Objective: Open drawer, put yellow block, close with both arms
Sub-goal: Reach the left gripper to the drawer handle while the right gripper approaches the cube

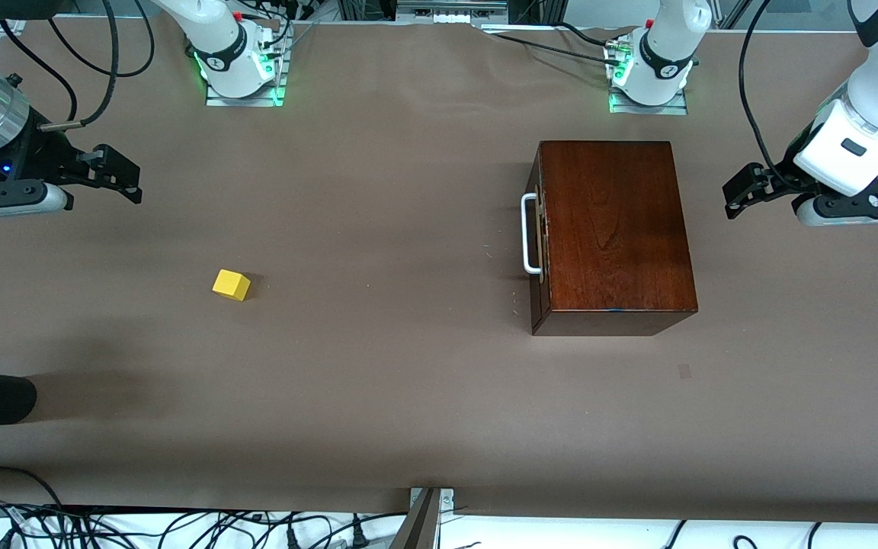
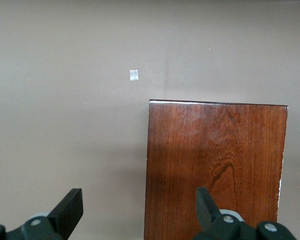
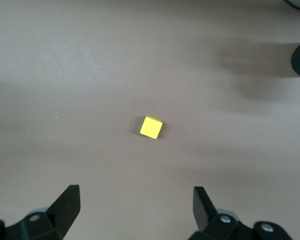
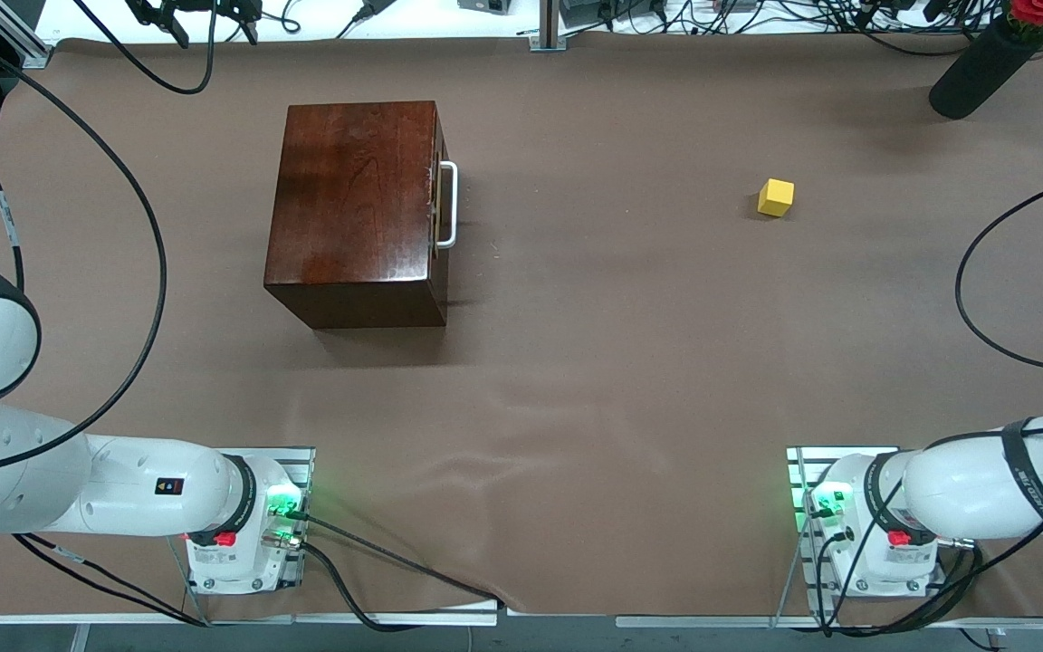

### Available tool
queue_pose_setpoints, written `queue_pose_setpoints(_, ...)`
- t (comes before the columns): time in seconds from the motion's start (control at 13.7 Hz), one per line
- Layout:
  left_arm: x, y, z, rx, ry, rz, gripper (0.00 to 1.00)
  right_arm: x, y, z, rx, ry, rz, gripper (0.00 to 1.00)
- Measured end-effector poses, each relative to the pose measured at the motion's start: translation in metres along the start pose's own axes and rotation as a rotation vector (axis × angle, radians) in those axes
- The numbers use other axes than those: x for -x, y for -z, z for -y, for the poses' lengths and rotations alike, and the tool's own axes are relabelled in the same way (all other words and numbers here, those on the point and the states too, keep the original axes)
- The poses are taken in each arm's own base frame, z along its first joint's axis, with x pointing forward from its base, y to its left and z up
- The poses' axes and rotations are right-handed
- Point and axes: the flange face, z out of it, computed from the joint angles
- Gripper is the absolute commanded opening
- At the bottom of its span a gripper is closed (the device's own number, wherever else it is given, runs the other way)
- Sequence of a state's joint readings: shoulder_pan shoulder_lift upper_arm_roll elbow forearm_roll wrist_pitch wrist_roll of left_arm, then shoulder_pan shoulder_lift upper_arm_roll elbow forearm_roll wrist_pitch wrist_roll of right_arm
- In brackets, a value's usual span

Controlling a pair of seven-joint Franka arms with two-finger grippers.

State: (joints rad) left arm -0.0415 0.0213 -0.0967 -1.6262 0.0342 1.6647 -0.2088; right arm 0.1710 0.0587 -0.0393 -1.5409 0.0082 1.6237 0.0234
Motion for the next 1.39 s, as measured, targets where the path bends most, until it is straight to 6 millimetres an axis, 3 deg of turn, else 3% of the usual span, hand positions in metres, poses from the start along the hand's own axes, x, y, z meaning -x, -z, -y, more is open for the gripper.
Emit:
queue_pose_setpoints(0.51,0.004,-0.002,-0.002,-0.006,-0.005,0.029,1.00,0.000,0.000,0.000,0.000,0.000,0.000,1.00)
queue_pose_setpoints(0.73,0.014,-0.005,-0.019,-0.018,-0.040,0.083,1.00,0.000,0.000,0.000,0.000,0.000,0.000,1.00)
queue_pose_setpoints(0.88,0.029,-0.011,-0.051,-0.032,-0.104,0.141,1.00,0.000,0.000,0.000,0.000,0.000,0.000,1.00)
queue_pose_setpoints(1.02,0.042,-0.025,-0.102,-0.040,-0.199,0.177,1.00,0.000,0.000,0.000,0.000,0.000,0.000,1.00)
queue_pose_setpoints(1.17,0.052,-0.055,-0.154,-0.042,-0.258,0.223,1.00,0.000,0.000,0.000,0.000,0.000,0.000,1.00)
queue_pose_setpoints(1.39,0.055,-0.109,-0.229,-0.010,-0.209,0.213,1.00,0.000,0.000,0.000,0.000,0.000,0.000,1.00)
